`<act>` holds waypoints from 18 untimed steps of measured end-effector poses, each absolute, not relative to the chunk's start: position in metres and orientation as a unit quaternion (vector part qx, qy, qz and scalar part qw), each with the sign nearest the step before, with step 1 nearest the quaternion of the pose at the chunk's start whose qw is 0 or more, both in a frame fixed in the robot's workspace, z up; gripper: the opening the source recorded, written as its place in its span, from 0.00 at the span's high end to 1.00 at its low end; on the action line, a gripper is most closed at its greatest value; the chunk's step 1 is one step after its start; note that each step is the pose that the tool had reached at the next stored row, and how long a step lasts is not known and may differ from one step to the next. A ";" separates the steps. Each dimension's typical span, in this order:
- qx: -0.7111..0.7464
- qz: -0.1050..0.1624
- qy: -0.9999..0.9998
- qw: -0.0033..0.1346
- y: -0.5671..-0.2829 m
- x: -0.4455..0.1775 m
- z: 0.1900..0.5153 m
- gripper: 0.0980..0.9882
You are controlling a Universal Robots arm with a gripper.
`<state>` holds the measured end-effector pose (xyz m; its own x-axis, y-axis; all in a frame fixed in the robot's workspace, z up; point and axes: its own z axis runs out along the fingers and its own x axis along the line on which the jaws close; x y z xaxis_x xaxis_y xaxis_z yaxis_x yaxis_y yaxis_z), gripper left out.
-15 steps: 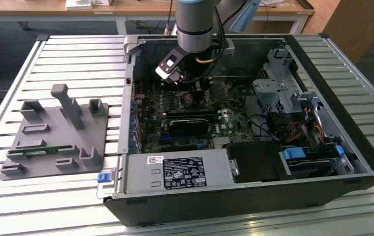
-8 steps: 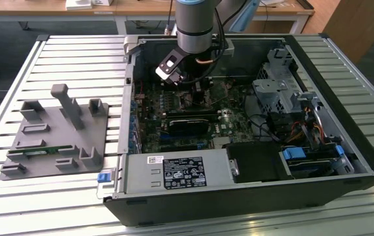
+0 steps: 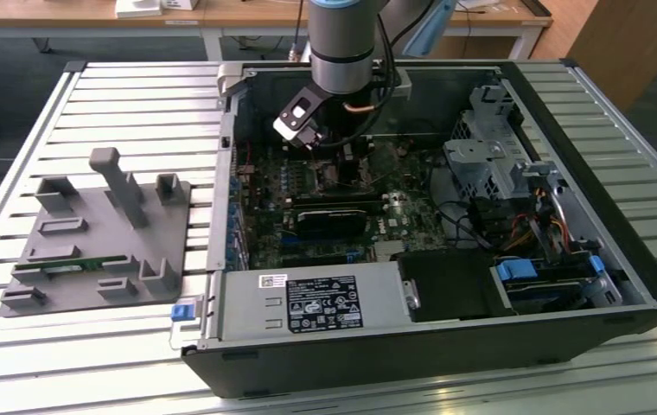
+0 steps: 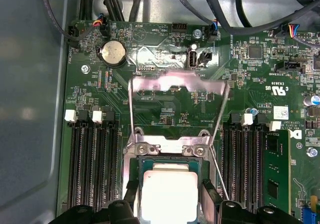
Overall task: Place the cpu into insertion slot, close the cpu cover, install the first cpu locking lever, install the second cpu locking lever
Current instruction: 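Place the cpu into insertion slot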
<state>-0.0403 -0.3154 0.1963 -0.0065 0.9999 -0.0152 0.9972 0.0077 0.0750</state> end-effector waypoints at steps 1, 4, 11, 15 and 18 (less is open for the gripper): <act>0.704 0.021 0.709 0.032 -0.315 -0.040 0.196 0.44; 0.704 0.021 0.709 0.032 -0.315 -0.040 0.196 0.44; 0.704 0.023 0.709 0.030 -0.315 -0.040 0.196 0.44; 0.704 0.023 0.709 0.030 -0.315 -0.038 0.196 0.44; 0.704 0.024 0.710 0.029 -0.315 -0.038 0.196 0.44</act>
